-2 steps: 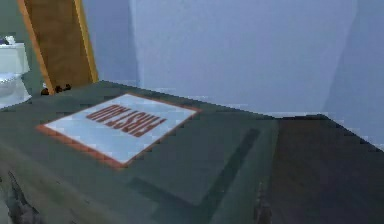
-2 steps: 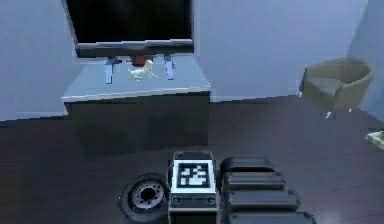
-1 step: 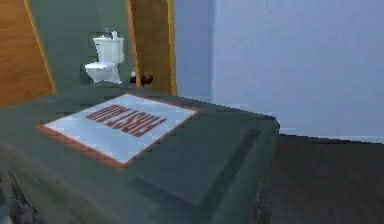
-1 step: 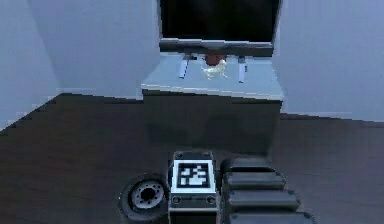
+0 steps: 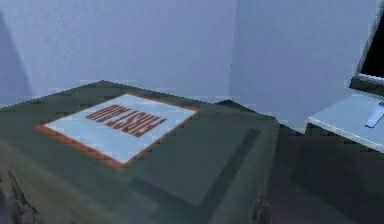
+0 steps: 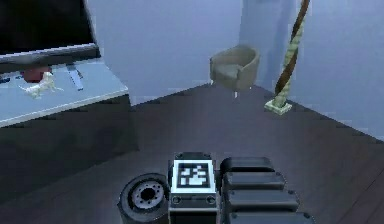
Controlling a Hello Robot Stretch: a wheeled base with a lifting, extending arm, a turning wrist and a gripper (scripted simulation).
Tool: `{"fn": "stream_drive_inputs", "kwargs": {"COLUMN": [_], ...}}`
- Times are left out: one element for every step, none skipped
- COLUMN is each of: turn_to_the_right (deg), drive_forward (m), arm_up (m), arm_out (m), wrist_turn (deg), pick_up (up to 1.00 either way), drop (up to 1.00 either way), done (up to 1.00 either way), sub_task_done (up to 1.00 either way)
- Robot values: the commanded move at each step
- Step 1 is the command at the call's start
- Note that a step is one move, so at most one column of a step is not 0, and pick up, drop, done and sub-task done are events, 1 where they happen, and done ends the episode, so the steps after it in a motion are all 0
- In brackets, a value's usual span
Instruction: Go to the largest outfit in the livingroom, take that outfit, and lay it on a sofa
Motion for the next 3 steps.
{"fn": "stream_drive_inputs", "kwargs": {"turn_to_the_right": [45.0,24.0,3.0], "drive_forward": [0.0,0.0,0.0], "arm_up": [0.0,0.0,0.0], "arm_out": [0.0,0.0,0.0], "wrist_turn": [0.0,0.0,0.0], "pick_up": [0.0,0.0,0.0], "drop": [0.0,0.0,0.0], "done": [0.0,0.0,0.0], "sub_task_done": [0.0,0.0,0.0]}}
